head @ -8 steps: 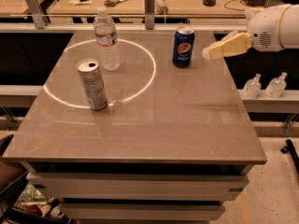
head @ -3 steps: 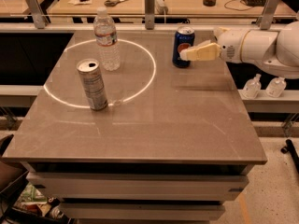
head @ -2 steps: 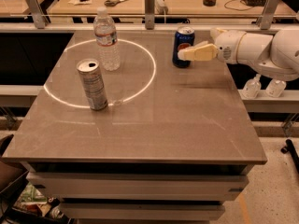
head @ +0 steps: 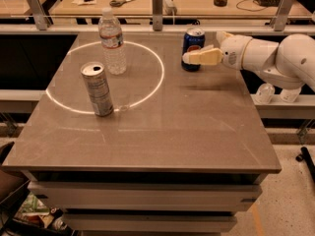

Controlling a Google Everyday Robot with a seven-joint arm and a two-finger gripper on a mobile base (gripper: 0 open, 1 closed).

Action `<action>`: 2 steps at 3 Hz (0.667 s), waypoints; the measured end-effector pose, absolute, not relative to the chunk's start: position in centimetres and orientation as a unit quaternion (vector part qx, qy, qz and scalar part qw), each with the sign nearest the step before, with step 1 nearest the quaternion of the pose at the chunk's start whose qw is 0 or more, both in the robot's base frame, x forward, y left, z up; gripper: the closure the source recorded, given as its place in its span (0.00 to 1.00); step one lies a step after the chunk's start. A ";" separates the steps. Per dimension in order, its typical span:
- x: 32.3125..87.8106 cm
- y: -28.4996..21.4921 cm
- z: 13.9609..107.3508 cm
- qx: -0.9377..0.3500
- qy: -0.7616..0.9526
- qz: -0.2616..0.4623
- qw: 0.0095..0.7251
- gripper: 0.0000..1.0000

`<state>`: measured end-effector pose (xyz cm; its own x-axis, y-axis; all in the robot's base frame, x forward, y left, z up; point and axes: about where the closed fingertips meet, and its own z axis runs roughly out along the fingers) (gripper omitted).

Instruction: Knock pepsi can over

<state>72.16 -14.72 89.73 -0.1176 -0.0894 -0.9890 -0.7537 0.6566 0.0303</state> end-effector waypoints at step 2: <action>72.9 -13.5 88.9 -0.298 0.674 0.286 0.612 0.00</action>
Offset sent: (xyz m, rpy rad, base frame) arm 0.0118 0.0134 -0.0139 0.0587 -0.0690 -0.0115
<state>72.92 -13.51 88.94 -0.0732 -0.0513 -0.9960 -0.7513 0.6596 0.0212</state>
